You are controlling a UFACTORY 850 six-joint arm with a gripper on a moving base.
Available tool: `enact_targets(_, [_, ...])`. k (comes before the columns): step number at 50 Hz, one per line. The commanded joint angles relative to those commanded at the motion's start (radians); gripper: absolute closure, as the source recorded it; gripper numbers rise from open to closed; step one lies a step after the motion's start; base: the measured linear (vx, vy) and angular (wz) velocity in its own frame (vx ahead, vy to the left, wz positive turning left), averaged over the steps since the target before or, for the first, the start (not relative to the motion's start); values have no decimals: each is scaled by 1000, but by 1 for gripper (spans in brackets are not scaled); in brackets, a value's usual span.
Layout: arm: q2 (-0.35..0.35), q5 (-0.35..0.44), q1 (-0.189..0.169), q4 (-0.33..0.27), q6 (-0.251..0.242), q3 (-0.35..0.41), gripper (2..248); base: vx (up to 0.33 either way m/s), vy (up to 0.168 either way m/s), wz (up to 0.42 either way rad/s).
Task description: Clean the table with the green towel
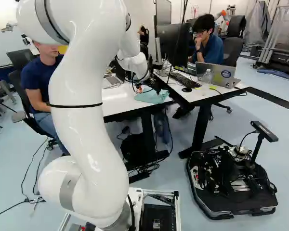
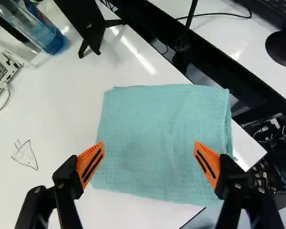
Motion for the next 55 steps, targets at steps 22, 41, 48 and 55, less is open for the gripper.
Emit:
enact_targets(22, [-12,0,0,0,0,-3,118,0,0,0])
enact_targets(41, [-12,0,0,0,0,-3,220,0,0,0])
enact_targets(48, [-12,0,0,0,0,-3,226,0,0,0])
enact_targets(55, [-12,0,0,0,0,-3,226,0,0,0])
